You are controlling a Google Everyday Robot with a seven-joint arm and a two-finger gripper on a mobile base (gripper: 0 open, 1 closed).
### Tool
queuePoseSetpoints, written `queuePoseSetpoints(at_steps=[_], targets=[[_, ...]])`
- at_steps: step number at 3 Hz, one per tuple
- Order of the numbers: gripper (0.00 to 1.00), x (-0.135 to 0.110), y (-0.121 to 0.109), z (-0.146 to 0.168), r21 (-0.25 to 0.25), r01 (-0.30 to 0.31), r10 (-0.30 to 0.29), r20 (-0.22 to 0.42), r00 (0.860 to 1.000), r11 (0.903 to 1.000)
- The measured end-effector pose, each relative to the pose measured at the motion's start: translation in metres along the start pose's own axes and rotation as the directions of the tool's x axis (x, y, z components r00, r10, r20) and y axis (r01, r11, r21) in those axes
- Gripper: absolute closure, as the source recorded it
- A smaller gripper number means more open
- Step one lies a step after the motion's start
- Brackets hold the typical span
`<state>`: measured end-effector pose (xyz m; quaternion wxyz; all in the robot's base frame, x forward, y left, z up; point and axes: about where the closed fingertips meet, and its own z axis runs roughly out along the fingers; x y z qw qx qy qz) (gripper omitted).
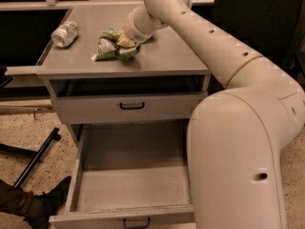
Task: Pick green jalapeno chip bag from middle drawer and place on counter
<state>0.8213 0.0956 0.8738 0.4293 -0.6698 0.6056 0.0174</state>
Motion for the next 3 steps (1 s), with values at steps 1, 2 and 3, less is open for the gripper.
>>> queuePoseSetpoints(at_steps=[1,2,3], targets=[[0.81,0.0,0.0,0.0,0.0,0.0,0.0,0.0,1.0,1.0],[0.58,0.0,0.0,0.0001,0.0,0.0,0.0,0.0,1.0,1.0],[0.35,0.0,0.0001,0.0001,0.0,0.0,0.0,0.0,1.0,1.0]])
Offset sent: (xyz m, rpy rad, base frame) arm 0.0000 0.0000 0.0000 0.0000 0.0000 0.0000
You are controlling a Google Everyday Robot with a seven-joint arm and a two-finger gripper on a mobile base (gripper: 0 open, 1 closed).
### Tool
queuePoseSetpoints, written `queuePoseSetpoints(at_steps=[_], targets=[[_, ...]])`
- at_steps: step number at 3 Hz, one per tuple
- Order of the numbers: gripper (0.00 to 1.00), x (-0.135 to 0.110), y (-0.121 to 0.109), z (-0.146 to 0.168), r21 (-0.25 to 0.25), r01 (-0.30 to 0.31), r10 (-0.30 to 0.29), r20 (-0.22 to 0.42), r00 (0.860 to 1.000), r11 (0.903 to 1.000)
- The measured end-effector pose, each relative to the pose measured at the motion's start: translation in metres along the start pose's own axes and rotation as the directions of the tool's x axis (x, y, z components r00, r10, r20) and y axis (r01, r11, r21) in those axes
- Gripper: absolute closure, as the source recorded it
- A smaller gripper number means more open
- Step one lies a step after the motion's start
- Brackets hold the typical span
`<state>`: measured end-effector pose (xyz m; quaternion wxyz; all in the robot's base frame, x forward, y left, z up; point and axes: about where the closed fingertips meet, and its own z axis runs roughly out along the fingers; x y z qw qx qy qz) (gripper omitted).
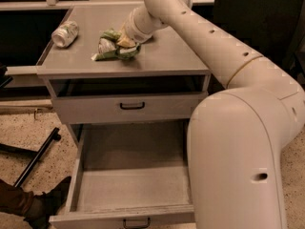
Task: Pick green jalapeno chip bag from middle drawer and place on counter
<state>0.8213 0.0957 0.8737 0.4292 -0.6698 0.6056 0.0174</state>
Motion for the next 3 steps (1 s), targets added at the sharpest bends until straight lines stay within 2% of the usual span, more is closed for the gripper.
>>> queuePoseSetpoints(at_steps=[1,2,3], targets=[[0.12,0.0,0.0,0.0,0.0,0.0,0.0,0.0,1.0,1.0],[0.0,0.0,0.0,0.0001,0.0,0.0,0.0,0.0,1.0,1.0],[0.0,0.0,0.0001,0.0001,0.0,0.0,0.0,0.0,1.0,1.0]])
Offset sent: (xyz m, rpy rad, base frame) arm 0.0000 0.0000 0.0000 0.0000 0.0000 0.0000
